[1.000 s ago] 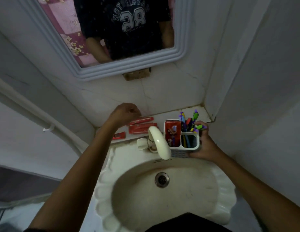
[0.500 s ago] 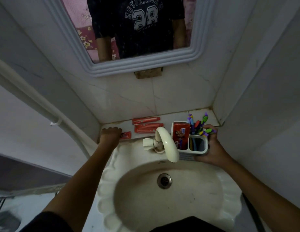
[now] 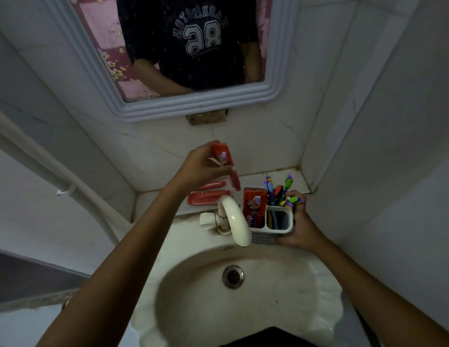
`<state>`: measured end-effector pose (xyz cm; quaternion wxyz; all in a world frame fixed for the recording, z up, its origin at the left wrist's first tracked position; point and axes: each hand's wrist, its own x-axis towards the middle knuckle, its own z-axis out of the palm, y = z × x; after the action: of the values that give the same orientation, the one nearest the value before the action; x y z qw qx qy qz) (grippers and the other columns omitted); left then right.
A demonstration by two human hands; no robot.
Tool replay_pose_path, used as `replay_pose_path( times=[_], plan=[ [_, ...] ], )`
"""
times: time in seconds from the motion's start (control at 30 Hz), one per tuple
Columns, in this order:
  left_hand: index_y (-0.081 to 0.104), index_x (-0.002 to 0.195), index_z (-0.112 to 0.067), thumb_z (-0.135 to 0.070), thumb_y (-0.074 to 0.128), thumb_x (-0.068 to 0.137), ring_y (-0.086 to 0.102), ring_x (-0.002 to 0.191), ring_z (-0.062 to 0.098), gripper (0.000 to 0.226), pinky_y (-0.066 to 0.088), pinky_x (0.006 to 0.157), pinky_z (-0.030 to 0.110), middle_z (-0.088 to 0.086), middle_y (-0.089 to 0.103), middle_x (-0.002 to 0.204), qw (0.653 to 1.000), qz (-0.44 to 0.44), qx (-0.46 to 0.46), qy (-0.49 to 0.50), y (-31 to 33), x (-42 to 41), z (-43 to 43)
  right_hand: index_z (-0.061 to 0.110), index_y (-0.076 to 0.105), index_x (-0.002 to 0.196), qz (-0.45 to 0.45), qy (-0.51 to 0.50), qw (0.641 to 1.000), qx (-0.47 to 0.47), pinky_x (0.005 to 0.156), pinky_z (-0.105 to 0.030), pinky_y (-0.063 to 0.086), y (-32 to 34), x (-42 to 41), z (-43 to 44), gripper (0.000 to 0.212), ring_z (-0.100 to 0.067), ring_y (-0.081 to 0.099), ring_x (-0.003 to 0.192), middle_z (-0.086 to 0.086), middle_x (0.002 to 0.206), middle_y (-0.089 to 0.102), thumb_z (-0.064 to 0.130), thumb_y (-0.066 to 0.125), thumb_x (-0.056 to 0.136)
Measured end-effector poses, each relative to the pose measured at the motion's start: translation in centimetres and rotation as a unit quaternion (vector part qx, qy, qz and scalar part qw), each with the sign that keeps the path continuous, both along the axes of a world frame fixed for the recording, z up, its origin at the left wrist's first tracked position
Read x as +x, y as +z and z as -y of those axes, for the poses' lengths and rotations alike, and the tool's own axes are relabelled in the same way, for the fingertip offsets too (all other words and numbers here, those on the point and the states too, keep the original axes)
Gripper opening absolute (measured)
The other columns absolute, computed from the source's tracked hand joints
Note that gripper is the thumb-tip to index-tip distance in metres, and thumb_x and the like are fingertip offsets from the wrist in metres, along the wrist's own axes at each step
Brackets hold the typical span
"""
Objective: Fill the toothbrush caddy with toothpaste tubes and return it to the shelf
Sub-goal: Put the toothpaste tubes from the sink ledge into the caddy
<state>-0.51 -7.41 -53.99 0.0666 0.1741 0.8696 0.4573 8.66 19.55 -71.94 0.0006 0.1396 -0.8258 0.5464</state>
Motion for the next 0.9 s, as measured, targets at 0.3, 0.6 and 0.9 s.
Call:
replay_pose_path(
  times=[0.3,0.6,0.9],
  plan=[
    [0.072,0.096,-0.011,-0.022,0.073,0.084,0.072,0.082,0.011,0.017,0.061,0.077,0.032,0.003,0.074,0.094,0.991,0.032,-0.075,-0.104,-2.3,0.1,-3.6,0.021,0.006,0.132,-0.009,0.018,0.999,-0.029,0.1,-0.006,0.039,1.9,0.7,0.8,0.123,0.016,0.044,0.127,0.044,0.137,0.036,-0.027,0.086,0.052],
    [0.074,0.102,-0.019,-0.013,0.065,0.086,0.067,0.085,0.012,0.018,0.054,0.075,0.023,-0.001,0.072,0.101,0.989,0.008,-0.145,0.035,-4.9,-1.6,2.4,0.04,0.01,0.138,-0.017,-0.008,1.0,0.018,0.105,-0.019,0.042,1.0,0.5,0.3,0.129,0.003,0.047,0.13,0.036,0.142,0.036,-0.005,0.096,0.053],
    [0.067,0.115,-0.026,-0.027,0.065,0.082,0.061,0.109,0.024,0.033,0.05,0.083,0.031,0.003,0.066,0.121,0.925,-0.045,-0.374,0.056,-13.9,-0.3,7.5,0.039,0.025,0.135,0.045,-0.024,0.999,0.003,0.089,-0.006,0.048,-0.1,0.3,-0.4,0.117,0.021,0.052,0.108,0.018,0.128,0.049,-0.011,0.094,0.055]
  ],
)
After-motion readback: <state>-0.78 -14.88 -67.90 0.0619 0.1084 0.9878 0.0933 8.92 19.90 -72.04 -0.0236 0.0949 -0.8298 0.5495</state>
